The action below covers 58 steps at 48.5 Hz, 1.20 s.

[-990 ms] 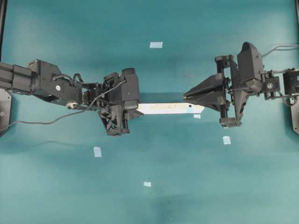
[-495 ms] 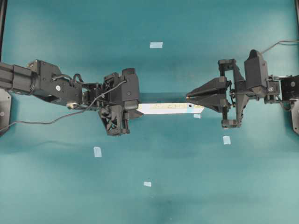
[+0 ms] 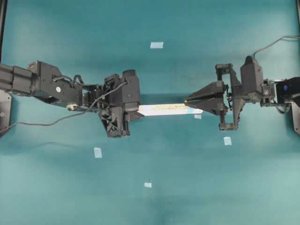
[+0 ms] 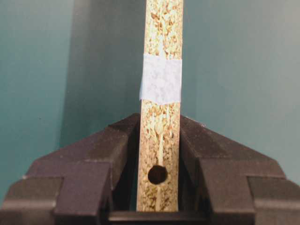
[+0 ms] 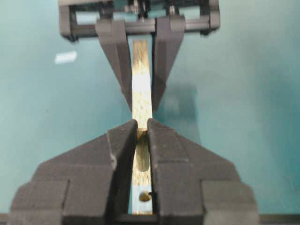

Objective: Move the wooden board into place and insert the rod into its hole.

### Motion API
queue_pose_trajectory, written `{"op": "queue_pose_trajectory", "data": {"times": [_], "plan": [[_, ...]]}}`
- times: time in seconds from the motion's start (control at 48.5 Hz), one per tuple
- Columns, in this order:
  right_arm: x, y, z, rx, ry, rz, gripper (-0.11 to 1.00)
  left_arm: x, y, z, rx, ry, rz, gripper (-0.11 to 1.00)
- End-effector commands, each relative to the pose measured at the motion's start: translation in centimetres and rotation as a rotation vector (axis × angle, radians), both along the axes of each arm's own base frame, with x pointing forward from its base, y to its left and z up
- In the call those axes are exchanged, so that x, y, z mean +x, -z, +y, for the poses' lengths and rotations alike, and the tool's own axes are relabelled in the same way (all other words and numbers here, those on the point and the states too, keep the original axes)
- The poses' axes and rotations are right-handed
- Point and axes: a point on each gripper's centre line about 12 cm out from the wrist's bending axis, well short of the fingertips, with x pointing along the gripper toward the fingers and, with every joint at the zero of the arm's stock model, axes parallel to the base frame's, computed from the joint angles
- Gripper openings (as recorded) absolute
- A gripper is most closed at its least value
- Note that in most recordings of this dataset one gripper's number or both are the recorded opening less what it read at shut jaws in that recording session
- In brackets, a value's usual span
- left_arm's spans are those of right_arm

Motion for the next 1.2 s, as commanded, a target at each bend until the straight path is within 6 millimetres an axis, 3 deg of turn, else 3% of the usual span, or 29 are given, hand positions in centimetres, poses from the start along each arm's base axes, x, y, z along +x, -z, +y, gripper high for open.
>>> {"op": "queue_pose_trajectory", "data": {"times": [0.0, 0.515, 1.175], "plan": [[0.1, -0.1, -0.1, -0.001, 0.005, -0.017, 0.09, 0.3, -0.8, -0.2, -0.003, 0.0, -0.028, 0.24], [-0.5, 1.5, -0.1, 0.011, 0.012, 0.031, 0.09, 0.3, -0.7, -0.2, -0.004, 0.002, -0.025, 0.24], [-1.7, 1.2, 0.1, 0.011, 0.013, 0.042, 0.09, 0.1, -0.6, -0.2, -0.005, 0.0, -0.02, 0.24]]}}
